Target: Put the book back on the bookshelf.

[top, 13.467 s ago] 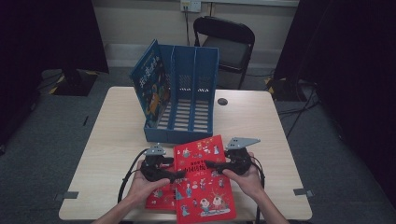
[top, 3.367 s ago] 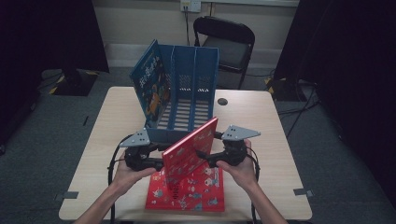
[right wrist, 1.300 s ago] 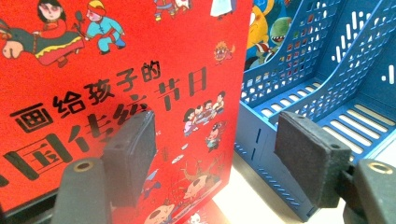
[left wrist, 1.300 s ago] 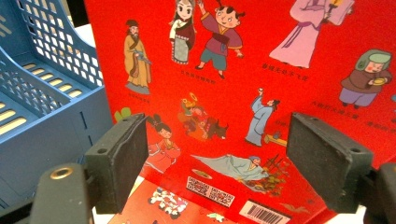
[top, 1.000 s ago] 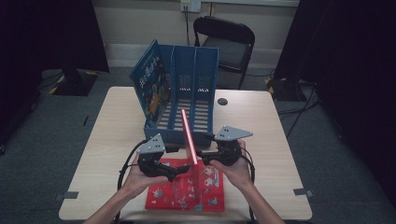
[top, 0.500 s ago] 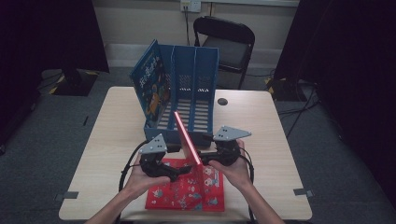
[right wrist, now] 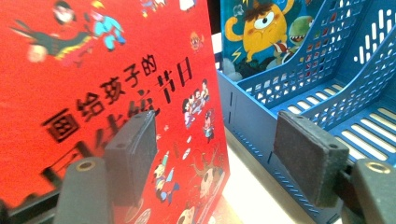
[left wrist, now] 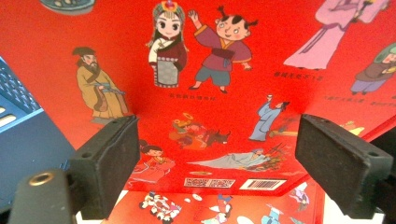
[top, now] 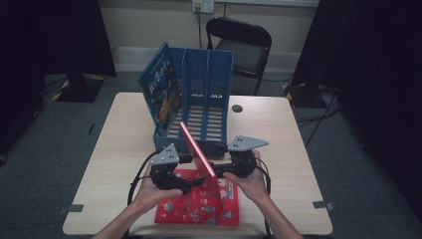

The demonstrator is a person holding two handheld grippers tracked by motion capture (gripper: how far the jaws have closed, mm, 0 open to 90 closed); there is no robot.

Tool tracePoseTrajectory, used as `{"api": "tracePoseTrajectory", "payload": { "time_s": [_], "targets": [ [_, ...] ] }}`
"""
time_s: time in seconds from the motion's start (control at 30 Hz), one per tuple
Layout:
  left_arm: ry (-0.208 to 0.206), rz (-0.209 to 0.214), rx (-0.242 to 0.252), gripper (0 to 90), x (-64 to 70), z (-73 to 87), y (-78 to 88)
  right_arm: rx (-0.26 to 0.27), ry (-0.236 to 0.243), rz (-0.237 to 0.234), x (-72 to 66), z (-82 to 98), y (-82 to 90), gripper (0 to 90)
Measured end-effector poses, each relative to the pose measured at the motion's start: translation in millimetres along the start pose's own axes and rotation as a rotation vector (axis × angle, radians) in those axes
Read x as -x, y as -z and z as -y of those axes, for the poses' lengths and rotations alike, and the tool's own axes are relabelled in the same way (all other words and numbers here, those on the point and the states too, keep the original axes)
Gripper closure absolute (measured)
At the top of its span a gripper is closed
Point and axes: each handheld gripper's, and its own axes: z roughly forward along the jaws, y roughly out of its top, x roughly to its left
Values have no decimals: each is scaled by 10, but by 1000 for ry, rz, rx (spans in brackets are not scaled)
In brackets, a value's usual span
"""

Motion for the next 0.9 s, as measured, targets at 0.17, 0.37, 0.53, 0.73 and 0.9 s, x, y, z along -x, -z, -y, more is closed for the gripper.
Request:
{"api": "tracePoseTrajectory", "payload": {
  "time_s": [0.17, 0.37, 0.53, 0.73, 0.9],
  "targets": [
    [0, 0, -5, 146, -3, 3, 7, 10, 11, -2, -37, 10, 129, 340],
    [2, -2, -10, 149, -8, 6, 13, 10, 10, -19, -82, 91, 327, 404],
    [1, -3, -15, 152, -12, 7, 12, 22, 6, -19, -146, 176, 548, 448],
    [7, -2, -13, 154, -16, 8, 1, 20, 4, -19, -250, 291, 744, 465],
    [10, -4, -16, 157, -15, 12, -16, 12, 11, -59, -348, 358, 786, 485]
  ]
}}
